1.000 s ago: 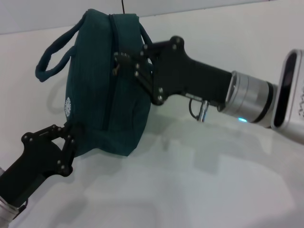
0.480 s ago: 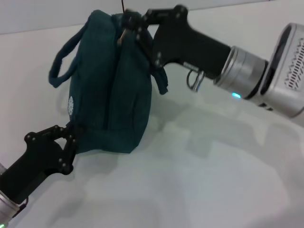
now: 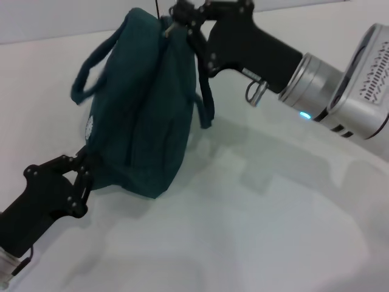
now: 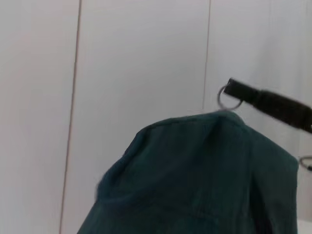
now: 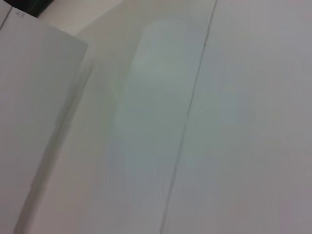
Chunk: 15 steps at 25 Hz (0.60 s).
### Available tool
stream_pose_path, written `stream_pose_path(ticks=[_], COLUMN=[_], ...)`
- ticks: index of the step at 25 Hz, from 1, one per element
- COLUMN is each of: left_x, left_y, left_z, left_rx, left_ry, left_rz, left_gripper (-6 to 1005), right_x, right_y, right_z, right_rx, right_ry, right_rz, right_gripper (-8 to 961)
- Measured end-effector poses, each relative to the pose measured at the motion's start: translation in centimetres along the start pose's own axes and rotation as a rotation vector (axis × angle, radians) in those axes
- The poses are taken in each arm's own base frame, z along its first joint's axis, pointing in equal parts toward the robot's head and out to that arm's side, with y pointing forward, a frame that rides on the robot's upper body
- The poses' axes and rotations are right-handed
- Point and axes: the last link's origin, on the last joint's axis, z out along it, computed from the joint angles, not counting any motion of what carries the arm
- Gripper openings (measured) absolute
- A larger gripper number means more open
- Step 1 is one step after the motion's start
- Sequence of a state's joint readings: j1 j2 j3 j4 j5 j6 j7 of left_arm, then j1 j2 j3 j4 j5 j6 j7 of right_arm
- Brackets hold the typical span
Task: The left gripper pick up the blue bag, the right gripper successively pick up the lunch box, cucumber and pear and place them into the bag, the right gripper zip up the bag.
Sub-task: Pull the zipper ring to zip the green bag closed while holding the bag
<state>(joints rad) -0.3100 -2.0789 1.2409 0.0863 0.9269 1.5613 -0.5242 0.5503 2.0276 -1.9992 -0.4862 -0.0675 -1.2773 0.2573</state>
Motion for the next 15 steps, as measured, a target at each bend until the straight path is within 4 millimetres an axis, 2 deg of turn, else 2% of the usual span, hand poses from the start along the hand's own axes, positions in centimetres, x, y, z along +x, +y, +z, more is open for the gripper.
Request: stream_pose_path(ticks=[4, 8, 15], left_x=[0.5, 1.0, 2.4], left_y=[0.5, 0.7, 1.2], left_z=[0.5, 0.7, 0.5], left_rx=[-0.032, -0.051, -0.085], left_ry=[0.034, 0.068, 0.164], left_rz=[-0.018, -0.041, -0.048], left_gripper=[69, 69, 191], right_x=[-0.1, -0.2, -0.2], right_y=[1.2, 1.5, 1.7], right_z=[0.4, 0.5, 0.5], right_rx=[-0.055, -0.065, -0.072], right_ry=[-0.011, -0.013, -0.014], right_rz=[0.005, -0.011, -0.012], right_gripper=[19, 17, 17])
